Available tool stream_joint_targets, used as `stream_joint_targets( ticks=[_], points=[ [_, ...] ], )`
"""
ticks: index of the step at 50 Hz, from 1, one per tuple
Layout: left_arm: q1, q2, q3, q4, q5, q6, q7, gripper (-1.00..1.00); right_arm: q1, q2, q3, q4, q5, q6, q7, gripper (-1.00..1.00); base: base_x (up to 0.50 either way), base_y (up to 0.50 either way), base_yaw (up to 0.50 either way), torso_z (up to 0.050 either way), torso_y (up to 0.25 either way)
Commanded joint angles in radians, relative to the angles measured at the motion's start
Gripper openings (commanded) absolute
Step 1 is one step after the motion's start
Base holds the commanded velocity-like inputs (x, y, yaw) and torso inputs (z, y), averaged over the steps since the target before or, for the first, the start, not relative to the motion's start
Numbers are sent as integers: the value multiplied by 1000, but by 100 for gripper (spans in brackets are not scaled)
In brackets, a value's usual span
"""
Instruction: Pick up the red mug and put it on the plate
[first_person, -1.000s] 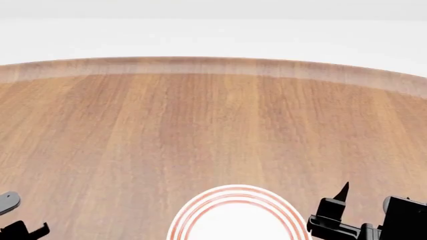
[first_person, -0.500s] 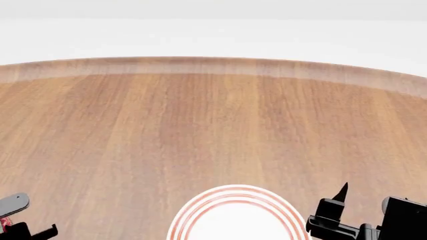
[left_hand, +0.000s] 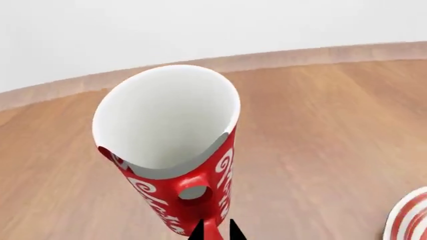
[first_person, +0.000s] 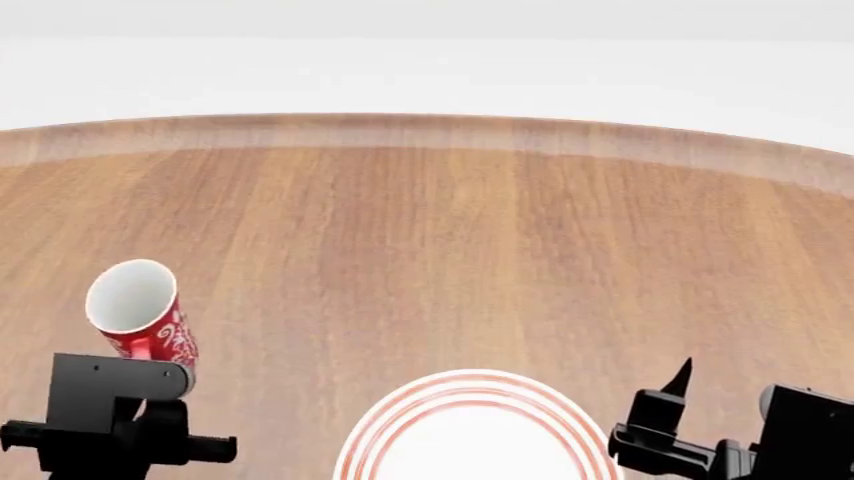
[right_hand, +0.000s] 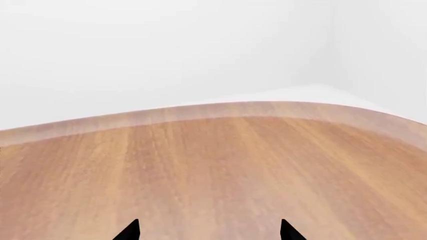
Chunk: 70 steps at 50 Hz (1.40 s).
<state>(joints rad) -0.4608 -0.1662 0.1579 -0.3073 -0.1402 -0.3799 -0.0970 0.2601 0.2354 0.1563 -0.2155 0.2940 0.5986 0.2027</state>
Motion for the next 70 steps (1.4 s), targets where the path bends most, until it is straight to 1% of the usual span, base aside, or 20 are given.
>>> stream_joint_targets(
  ticks=[1, 4, 6, 10, 16, 19, 32, 40, 46, 51, 54, 58, 61, 66, 68, 70],
  points=[
    [0, 26, 149, 119, 5, -74, 112, -100, 8, 3, -7, -5, 6, 8, 4, 100, 0, 0, 0, 0, 0],
    [9, 38, 181, 152, 10, -101, 114, -100, 9, 4, -9, 2, 7, 2, 3, 100, 0, 0, 0, 0, 0],
    [16, 40, 215, 169, 12, -96, 140, -100, 8, 4, -10, -1, 8, 3, 3, 100, 0, 0, 0, 0, 0],
    [21, 56, 263, 188, 30, -116, 137, -100, 6, 6, -9, -3, 10, 2, 4, 100, 0, 0, 0, 0, 0],
    [-3, 78, 298, 152, 18, -118, 162, -100, 10, 5, -14, 10, 10, -7, 3, 100, 0, 0, 0, 0, 0],
    [-13, 80, 329, 157, 11, -132, 194, -100, 15, 4, -20, 19, 9, -11, 2, 100, 0, 0, 0, 0, 3],
    [-56, 96, 415, 162, 11, -193, 222, -100, 19, 5, -29, 34, 11, -23, 1, 100, 0, 0, 0, 0, 0],
    [-105, 129, 451, 86, 12, -187, 216, -100, 23, 5, -35, 43, 13, -27, 2, 100, 0, 0, 0, 0, 0],
    [-148, 161, 508, -25, -11, -147, 191, -100, 21, 6, -34, 44, 19, -31, 1, 100, 0, 0, 0, 0, 0],
    [-228, 165, 633, -144, -151, -93, 119, -100, 22, 7, -36, 42, 21, -30, 3, 100, 0, 0, 0, 0, 2],
    [-262, 164, 699, -166, -228, -88, 88, -100, 23, 7, -37, 45, 23, -33, 2, 100, 0, 0, 0, 0, 0],
    [-324, 165, 822, -252, -352, -34, 27, -100, 18, 7, -36, 55, 24, -46, -2, 100, 0, 0, 0, 0, 0],
    [-380, 166, 955, -339, -488, 37, -23, -100, 13, 9, -33, 58, 27, -50, -3, 100, 0, 0, 0, 0, 0],
    [-465, 166, 1195, -422, -714, 135, -96, -100, 20, 7, -42, 70, 25, -55, -3, 100, 0, 0, 0, 0, 0],
    [-485, 166, 1270, -444, -788, 169, -99, -100, 21, 6, -44, 77, 24, -61, -5, 100, 0, 0, 0, 0, 0],
    [-496, 166, 1325, -456, -832, 199, -105, -100, 21, 6, -44, 83, 25, -67, -7, 100, 0, 0, 0, 0, 0]
  ],
)
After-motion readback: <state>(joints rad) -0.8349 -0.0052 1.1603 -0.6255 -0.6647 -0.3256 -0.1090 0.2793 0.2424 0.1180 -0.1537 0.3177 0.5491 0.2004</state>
